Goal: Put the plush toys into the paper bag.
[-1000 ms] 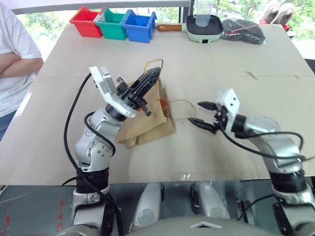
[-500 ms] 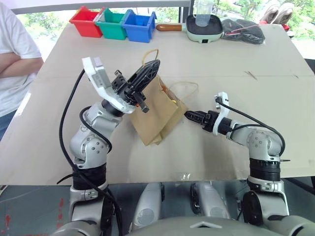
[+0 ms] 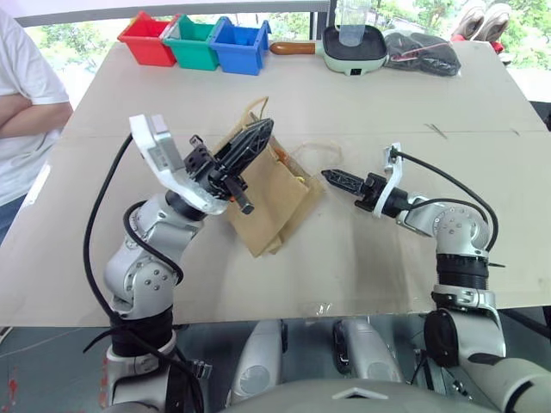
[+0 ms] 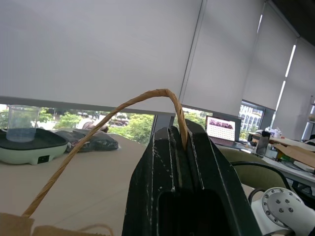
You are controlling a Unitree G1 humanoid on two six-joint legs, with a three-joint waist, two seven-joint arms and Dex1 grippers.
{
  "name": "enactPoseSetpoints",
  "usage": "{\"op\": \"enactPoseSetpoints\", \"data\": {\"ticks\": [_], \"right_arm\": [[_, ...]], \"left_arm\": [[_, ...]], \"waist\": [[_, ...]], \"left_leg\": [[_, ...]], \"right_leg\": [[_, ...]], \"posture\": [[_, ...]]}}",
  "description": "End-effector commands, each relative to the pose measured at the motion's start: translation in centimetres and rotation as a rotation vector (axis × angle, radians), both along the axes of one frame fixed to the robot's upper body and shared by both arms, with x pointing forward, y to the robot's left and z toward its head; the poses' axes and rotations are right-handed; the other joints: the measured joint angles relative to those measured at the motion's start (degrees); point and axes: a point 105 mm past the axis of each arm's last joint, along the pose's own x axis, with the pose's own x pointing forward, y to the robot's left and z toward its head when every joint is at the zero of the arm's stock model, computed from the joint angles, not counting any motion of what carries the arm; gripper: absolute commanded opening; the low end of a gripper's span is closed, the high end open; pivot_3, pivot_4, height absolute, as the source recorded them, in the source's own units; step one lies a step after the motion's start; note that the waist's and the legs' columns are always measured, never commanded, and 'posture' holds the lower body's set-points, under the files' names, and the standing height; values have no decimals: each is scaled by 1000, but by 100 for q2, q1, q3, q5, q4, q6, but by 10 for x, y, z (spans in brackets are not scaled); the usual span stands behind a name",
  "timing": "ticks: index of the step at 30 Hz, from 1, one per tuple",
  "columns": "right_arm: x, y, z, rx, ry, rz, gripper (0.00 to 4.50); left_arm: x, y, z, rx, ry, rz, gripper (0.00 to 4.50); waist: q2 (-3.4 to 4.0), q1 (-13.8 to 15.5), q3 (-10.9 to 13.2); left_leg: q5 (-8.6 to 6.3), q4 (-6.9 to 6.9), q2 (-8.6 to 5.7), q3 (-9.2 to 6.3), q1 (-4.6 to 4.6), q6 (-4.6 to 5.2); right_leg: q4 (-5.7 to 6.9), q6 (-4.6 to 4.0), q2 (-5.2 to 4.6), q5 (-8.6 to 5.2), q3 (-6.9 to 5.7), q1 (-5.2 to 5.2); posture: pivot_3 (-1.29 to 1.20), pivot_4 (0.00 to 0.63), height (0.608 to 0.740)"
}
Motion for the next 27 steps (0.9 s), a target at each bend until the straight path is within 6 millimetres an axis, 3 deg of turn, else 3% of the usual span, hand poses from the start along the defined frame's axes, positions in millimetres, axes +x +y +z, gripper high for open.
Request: {"op": "enactPoseSetpoints", "data": {"ticks": [1,6,9,13,20,23,27], "right_arm": [[2,2,30,85,-85,33,3419],[7,3,38,124,-86,33,3419],[7,11,30,74,-75,42,3419],[1,6,21,40,-62,36,3419],[-42,-26,26,18,-97,16,3419],[-44,-31,10,-42,-46,-43,3419],[-24,-27,-4,-49,13,-143,3419]], "left_arm": [[-9,2,11,0,-53,-2,0],[-9,5,12,0,-54,7,0],[-10,4,11,-1,-53,3,0],[-10,6,11,-2,-54,13,0],[-11,13,12,-3,-56,45,0],[-11,14,12,-5,-56,46,0],[-13,13,11,-7,-53,39,0]], "waist": [[0,-30,0],[0,-34,0],[0,-55,0],[0,-57,0],[1,-41,1],[1,-82,0],[1,-95,0]], "left_leg": [[0,0,0,-1,0,0],[0,0,0,-2,-2,0],[0,-1,0,-1,-2,0],[0,-2,0,-2,-2,0],[0,-2,0,-2,-8,1],[0,-2,1,1,1,1],[0,-2,5,2,2,0]], "right_leg": [[0,0,0,0,-1,0],[-1,0,-1,0,-3,0],[-1,0,-1,0,-2,0],[-1,0,-1,0,-3,0],[-6,0,-4,0,-3,0],[-3,0,1,0,3,0],[-2,0,8,-1,6,0]], "posture": [[0,150,740],[0,150,740],[0,150,740],[0,150,740],[0,150,740],[0,150,740],[0,150,740]]}}
